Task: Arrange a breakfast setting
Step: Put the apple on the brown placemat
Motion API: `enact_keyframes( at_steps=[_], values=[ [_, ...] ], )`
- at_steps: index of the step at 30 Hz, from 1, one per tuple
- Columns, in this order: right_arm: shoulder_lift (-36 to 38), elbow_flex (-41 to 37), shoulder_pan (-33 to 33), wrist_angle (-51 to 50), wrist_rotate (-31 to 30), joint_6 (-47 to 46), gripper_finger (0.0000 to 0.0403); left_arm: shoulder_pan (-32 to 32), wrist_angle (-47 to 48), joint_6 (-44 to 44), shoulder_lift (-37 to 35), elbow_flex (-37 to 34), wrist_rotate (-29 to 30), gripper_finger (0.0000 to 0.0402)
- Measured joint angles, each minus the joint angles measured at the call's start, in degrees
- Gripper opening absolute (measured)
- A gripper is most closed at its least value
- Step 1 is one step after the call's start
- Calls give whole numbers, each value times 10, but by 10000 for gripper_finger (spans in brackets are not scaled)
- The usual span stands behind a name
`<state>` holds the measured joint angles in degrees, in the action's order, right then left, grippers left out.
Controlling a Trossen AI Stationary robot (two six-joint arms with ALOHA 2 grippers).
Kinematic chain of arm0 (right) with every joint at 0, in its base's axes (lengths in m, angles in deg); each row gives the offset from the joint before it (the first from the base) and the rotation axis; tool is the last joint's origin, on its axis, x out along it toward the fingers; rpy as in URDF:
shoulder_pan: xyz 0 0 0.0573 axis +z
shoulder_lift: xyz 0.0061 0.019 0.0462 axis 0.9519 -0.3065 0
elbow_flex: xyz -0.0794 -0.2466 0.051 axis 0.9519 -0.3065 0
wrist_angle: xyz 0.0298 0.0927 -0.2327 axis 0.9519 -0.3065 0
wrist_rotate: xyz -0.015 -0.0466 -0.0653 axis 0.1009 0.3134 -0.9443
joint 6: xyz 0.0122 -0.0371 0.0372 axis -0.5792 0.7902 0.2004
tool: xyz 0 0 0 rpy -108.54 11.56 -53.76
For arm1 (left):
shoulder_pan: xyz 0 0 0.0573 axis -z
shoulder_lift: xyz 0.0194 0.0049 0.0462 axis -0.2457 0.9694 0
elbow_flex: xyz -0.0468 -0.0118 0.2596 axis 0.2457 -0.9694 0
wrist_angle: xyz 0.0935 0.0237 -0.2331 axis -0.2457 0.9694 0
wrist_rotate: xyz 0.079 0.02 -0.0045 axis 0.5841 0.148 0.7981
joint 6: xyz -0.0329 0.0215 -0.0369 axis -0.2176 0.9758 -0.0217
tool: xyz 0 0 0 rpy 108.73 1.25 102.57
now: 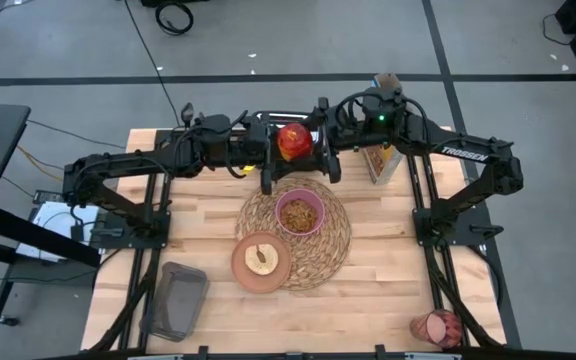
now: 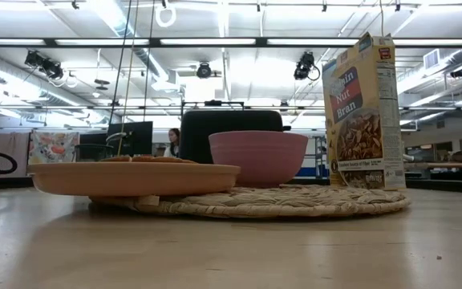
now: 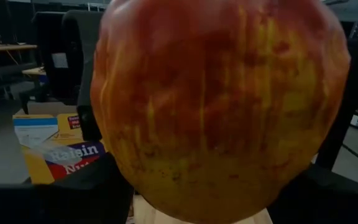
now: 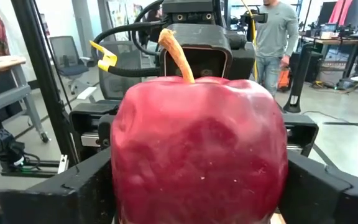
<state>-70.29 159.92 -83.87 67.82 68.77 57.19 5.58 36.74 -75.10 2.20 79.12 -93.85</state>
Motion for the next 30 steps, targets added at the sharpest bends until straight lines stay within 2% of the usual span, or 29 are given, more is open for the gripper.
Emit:
enact_keyframes(
  at_steps=[5,14,20,28,30],
  values=[
    [0,0,0,-7,-1,3,337,-2,5,-1,0,0,-6,289],
    [0,0,1,-7,-7,5,337,-2,28,-35,0,0,-5,342],
    [0,0,0,0,-8,5,337,-1,52,-33,-9,0,-5,351],
    [24,0,-7,-26,-19,9,337,-10,180,-19,-89,0,-5,352],
    [28,0,-11,-42,-23,9,337,-17,186,-19,-116,0,-1,352]
  ],
)
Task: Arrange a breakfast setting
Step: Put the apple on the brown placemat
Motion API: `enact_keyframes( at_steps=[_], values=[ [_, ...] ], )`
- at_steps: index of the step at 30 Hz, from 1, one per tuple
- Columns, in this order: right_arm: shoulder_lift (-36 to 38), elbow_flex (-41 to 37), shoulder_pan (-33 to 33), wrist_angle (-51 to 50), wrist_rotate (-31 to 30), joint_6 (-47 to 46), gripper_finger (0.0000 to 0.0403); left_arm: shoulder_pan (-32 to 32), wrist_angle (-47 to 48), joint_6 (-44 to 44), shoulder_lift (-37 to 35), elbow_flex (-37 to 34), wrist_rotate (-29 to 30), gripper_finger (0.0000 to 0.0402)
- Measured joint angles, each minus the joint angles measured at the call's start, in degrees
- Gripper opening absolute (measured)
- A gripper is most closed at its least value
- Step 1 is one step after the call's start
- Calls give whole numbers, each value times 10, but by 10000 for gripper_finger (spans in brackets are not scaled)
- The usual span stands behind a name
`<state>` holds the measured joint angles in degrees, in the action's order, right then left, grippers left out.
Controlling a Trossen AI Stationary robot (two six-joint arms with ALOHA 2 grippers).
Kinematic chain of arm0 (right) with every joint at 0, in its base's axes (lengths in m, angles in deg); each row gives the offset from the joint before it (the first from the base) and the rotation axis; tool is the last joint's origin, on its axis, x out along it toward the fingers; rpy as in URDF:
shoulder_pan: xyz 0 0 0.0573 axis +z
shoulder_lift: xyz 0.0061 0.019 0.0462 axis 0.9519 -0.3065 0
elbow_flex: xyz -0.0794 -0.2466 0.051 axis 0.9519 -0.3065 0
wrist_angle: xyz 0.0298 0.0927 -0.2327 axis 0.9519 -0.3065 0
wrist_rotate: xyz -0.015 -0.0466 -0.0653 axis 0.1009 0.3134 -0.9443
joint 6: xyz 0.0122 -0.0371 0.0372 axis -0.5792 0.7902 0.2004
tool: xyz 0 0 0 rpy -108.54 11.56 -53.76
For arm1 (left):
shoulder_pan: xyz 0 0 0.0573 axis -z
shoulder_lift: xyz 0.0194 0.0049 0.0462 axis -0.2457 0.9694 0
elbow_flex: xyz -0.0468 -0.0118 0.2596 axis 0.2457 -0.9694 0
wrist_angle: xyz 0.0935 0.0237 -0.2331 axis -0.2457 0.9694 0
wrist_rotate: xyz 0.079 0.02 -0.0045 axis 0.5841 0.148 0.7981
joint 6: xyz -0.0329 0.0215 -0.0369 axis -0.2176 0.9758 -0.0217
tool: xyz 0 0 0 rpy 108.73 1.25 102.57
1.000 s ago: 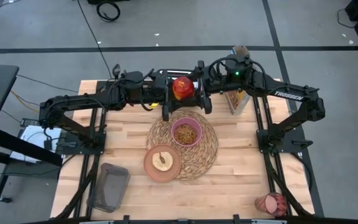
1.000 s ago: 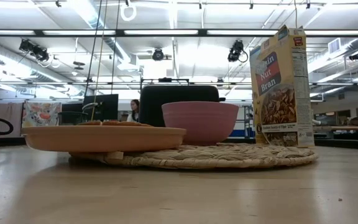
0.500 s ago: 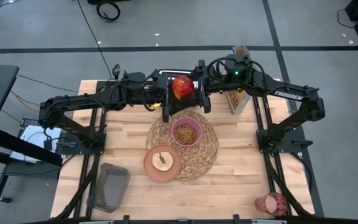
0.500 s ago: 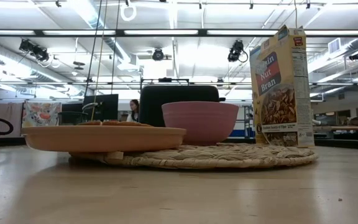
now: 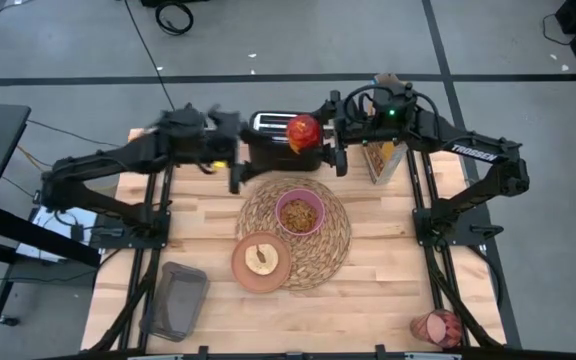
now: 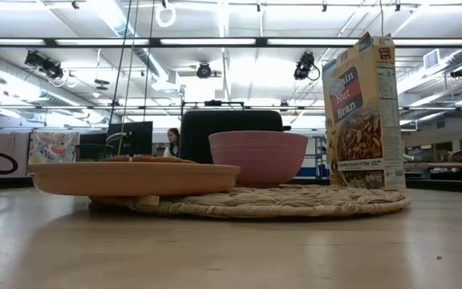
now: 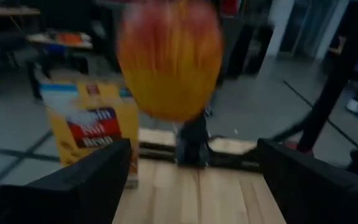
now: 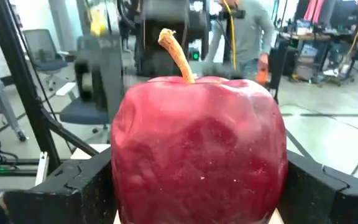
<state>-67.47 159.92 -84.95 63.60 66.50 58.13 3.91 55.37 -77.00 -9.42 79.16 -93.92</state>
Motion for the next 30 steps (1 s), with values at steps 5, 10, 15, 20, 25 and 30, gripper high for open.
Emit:
enact_keyframes(
  at_steps=[5,10,15,20,25,30],
  values=[
    [-3,0,-2,-11,0,6,337,-8,-86,16,-38,0,2,352],
    [-22,0,1,13,0,9,337,-8,-181,22,-22,1,2,330],
    [-37,0,8,6,0,10,337,-8,-169,22,16,0,2,296],
    [-49,0,15,-16,-6,9,337,-8,-138,21,39,-1,-1,273],
    [-53,0,19,-19,-12,6,337,-8,-138,19,43,-1,-1,255],
    [-53,0,19,-18,-11,6,337,-8,-134,19,46,-1,-1,222]
  ],
)
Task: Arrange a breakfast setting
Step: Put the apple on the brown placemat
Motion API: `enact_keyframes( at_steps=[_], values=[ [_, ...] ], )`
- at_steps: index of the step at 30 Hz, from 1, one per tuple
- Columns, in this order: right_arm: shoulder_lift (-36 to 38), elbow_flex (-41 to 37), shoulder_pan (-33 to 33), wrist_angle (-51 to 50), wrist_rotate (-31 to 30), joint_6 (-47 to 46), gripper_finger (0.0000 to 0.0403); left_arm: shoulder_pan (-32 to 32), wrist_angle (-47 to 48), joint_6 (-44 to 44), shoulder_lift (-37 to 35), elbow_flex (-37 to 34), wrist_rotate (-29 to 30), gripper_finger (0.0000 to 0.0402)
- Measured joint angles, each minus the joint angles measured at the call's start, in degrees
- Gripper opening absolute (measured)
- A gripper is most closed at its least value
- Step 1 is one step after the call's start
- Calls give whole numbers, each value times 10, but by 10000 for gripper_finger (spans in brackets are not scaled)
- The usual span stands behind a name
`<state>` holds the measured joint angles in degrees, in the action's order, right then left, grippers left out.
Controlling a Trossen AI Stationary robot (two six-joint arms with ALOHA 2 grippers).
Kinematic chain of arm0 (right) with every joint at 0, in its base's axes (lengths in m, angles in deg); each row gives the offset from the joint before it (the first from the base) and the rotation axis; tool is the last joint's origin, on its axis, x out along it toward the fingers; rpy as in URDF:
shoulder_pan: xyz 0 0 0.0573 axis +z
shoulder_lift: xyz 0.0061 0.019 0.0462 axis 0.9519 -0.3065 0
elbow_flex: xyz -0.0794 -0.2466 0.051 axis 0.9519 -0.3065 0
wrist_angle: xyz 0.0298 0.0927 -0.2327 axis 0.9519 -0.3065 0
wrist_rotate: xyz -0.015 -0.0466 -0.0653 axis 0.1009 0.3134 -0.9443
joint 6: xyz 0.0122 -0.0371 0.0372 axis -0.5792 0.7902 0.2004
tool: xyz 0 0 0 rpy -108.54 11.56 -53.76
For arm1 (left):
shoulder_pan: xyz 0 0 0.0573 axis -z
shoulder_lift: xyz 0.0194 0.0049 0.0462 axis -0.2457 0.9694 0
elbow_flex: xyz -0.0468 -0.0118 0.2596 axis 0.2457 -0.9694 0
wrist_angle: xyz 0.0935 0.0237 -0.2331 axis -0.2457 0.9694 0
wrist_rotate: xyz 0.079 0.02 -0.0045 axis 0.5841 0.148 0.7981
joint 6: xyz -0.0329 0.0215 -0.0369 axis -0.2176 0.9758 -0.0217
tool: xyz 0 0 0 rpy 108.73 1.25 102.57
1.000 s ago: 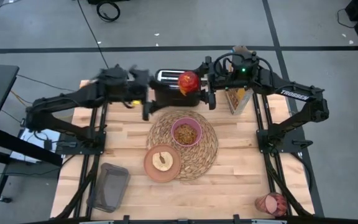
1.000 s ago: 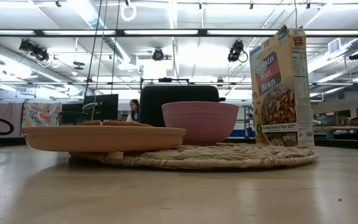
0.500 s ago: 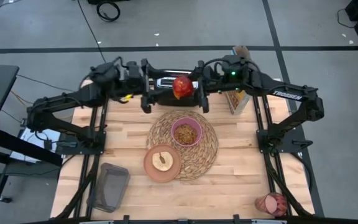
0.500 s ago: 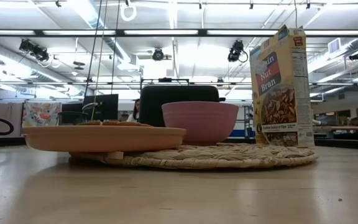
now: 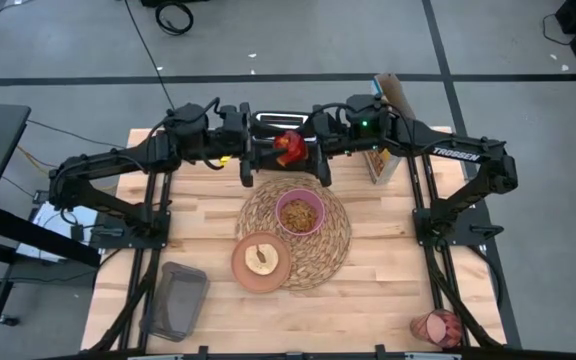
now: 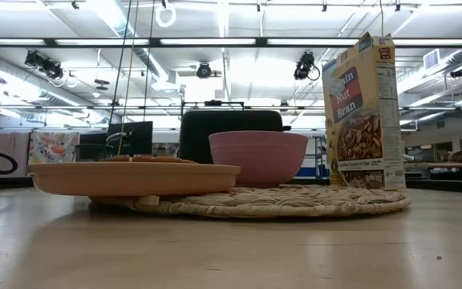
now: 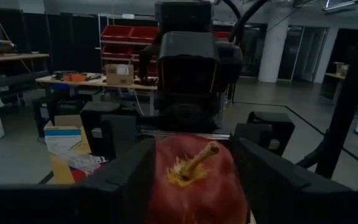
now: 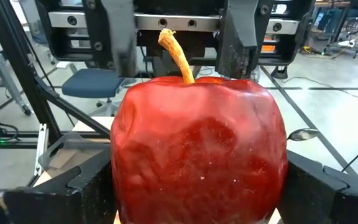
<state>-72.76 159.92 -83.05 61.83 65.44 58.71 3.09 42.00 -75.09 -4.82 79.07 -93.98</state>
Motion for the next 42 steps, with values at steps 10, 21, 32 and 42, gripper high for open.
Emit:
enact_keyframes(
  at_steps=[10,21,32,42],
  values=[
    [-2,0,0,-16,-1,0,337,0,13,0,4,1,11,104],
    [-3,0,0,-16,-12,0,345,0,35,2,3,1,11,29],
    [-2,0,0,-14,-21,-3,389,0,50,2,5,0,14,19],
    [20,1,0,-62,-24,-3,395,-1,83,-4,2,0,40,19]
  ],
)
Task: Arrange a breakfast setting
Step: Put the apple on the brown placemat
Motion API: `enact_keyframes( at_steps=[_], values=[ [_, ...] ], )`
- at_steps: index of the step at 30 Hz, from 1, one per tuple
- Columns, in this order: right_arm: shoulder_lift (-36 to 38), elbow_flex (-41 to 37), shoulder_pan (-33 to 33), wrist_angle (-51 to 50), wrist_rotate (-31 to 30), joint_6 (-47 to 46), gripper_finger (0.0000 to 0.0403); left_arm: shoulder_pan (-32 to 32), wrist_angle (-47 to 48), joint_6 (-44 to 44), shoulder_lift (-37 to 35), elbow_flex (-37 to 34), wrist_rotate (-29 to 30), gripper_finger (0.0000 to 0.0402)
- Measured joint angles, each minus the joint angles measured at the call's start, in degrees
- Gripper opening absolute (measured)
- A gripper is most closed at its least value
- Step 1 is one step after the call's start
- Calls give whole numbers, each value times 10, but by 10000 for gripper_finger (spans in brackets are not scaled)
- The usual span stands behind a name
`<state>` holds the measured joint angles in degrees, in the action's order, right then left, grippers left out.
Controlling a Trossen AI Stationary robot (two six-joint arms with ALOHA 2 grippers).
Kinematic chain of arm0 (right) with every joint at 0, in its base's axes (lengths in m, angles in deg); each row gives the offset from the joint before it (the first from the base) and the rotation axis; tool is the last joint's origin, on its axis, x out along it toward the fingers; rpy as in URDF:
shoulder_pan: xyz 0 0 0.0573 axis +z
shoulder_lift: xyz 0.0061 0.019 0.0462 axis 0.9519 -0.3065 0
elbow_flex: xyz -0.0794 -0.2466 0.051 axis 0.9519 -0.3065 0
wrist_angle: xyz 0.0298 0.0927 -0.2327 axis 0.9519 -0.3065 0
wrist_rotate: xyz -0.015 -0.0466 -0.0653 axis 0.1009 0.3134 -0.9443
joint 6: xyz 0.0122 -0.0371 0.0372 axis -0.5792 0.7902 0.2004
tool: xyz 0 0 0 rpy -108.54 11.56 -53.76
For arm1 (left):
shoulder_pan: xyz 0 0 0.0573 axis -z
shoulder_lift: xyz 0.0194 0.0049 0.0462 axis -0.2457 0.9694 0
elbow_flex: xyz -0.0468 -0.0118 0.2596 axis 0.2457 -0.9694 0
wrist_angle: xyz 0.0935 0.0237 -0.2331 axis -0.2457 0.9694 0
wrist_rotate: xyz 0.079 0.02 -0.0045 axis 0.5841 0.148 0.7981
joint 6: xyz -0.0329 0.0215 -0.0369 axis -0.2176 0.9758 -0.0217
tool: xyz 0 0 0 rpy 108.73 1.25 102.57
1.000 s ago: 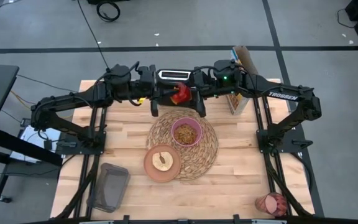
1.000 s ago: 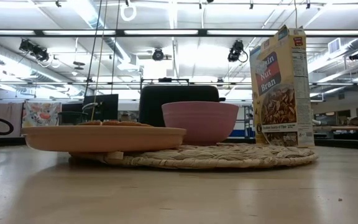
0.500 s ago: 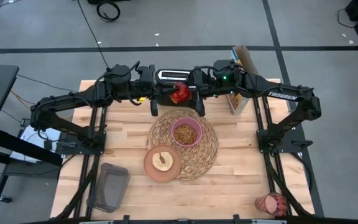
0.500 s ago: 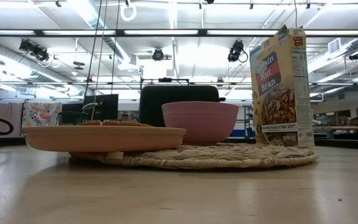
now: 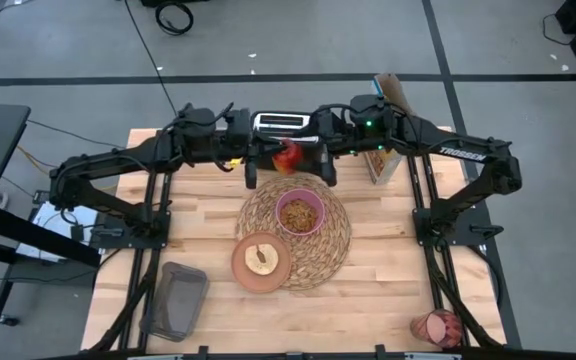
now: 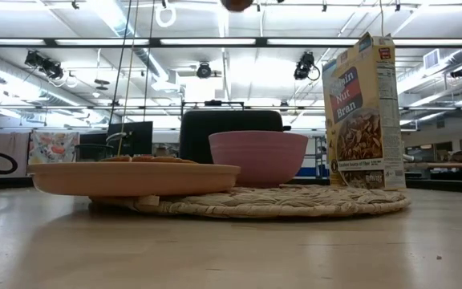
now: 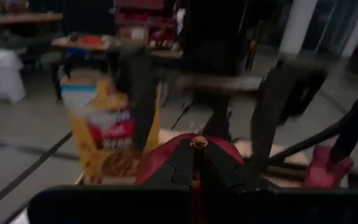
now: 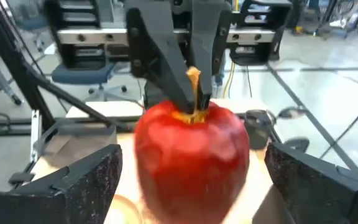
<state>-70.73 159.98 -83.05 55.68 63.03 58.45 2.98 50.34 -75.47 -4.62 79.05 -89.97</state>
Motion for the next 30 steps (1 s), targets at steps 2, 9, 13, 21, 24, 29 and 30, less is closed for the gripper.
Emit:
enact_keyframes(
  at_steps=[2,9,13,21,24,29,30],
  values=[
    [14,0,0,-23,0,1,397,-2,32,-1,-6,0,11,19],
    [77,0,1,-72,-16,-21,395,-3,98,2,-24,0,50,20],
    [116,0,13,-83,-78,-38,392,-2,91,5,-24,-21,63,20],
    [187,0,63,-100,-174,-38,387,-1,18,-19,-47,-126,75,19],
    [206,0,75,-100,-187,-45,387,7,15,-18,-56,-160,88,19],
    [228,0,87,-101,-188,-68,387,14,-42,-26,-64,-230,109,19],
    [230,0,87,-101,-190,-68,387,14,-66,-33,-64,-247,110,19]
  ],
)
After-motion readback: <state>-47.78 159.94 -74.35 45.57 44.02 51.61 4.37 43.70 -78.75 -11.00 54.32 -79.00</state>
